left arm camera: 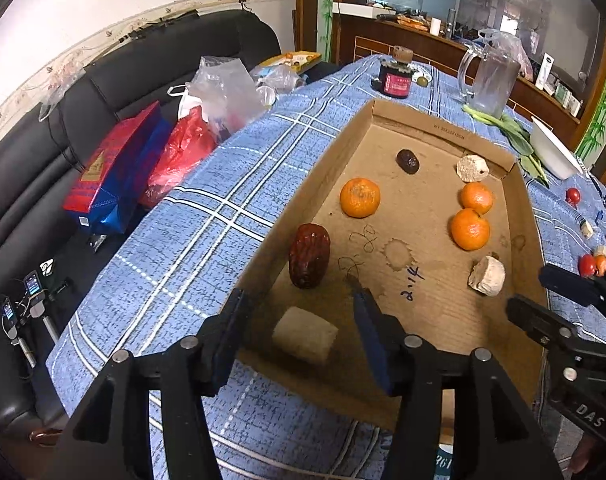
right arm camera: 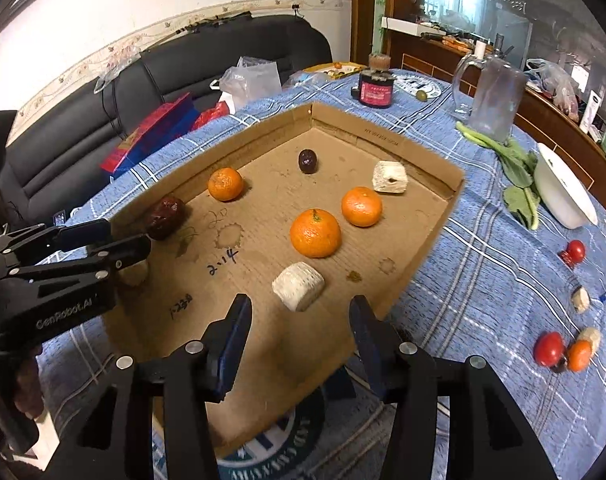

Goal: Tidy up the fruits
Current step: 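Open both grippers to drop the beige pieces into the tray, then withdraw both tools from the tray toward the remaining fruits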

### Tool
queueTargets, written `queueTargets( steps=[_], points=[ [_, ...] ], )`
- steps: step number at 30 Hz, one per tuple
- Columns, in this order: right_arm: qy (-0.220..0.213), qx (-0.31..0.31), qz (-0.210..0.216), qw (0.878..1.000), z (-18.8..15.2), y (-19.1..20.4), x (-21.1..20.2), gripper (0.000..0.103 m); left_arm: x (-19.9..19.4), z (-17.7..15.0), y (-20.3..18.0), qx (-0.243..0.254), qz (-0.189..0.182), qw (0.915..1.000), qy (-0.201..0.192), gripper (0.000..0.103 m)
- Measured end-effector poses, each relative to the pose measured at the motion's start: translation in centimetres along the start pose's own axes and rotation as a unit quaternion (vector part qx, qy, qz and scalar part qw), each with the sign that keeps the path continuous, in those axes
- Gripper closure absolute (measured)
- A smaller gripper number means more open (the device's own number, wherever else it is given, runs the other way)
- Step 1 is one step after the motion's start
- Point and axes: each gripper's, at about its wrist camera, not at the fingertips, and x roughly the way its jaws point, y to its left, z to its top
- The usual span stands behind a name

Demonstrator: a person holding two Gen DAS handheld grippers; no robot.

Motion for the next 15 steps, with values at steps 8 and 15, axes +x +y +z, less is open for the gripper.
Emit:
queueTargets(
  steps=[8, 15],
  points=[
    [-0.011, 0.01, -0.018, 1.0, -2.5, -1.7, -3.4, 0.048, -1.8, -0.6, -1.2, 0.001, -0.002, 0.9999, -0.013, 0.047],
    [-0.009, 0.045, -0.033, 0.998, -5.7, -4.8, -5.8, 0.042, -4.0, -1.2, -4.8, 0.011, -0.017, 0.9992, -0.035, 0.037]
  ],
)
